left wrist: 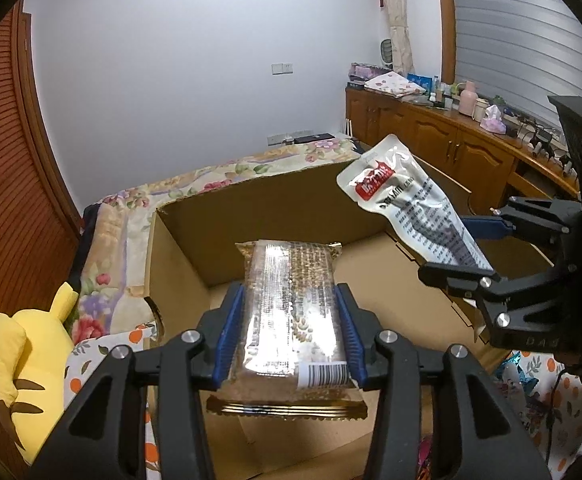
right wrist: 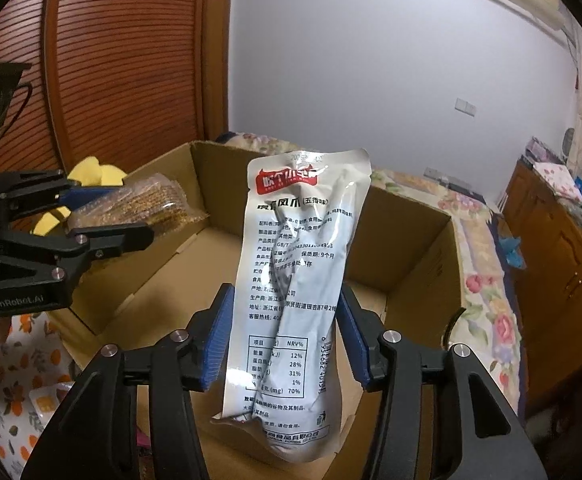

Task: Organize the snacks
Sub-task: 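Open both tools to drop the bread bar and sachet into the box, then grasp the silver-orange pouch with the left tool while the right tool grasps a brown wrapper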

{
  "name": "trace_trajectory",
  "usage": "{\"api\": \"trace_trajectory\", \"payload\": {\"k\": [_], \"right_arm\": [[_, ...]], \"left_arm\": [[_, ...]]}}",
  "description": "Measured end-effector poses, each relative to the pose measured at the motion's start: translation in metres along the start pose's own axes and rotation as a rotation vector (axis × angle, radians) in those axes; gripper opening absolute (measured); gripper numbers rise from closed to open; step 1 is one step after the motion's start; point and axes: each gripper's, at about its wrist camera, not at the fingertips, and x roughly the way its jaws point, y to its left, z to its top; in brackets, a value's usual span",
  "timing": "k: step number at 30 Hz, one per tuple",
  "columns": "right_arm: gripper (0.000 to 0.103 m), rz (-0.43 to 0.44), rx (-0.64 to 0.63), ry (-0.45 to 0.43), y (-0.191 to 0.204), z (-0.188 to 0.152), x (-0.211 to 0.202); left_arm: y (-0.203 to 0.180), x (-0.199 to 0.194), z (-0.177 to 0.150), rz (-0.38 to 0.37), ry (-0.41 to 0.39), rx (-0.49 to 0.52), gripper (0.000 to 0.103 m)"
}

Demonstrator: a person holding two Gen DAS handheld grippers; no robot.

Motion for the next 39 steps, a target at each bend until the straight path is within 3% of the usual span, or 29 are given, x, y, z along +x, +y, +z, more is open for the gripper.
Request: {"api": "trace_trajectory", "payload": {"k": [5, 16, 20, 31, 39], "right_arm": [[0.053, -0.001, 0.001, 0.017, 0.000, -0.004, 0.005], [0.067, -0.012, 0.018, 0.035, -0.002, -0.009, 0.005], [0.070, -0.025, 0.035, 0.023, -0.001, -0.009, -0.007], [0.070, -0.012, 0.041, -0.055, 0.015, -0.027, -0.085], [0.069, 0.023, 0.060, -0.049, 0.031, -0.064, -0.114]], "left_arm": [[0.001, -0.002, 0.000, -0.005, -0.017, -0.005, 0.054], [-0.002, -0.018, -0.005, -0.005, -0.031, -0.003, 0.062], [-0.004, -0.033, -0.009, -0.008, -0.041, -0.008, 0.072], [-0.016, -0.089, -0.043, -0.036, -0.074, -0.026, 0.077], [-0.024, -0.099, -0.089, -0.053, -0.031, -0.056, 0.078]]}}
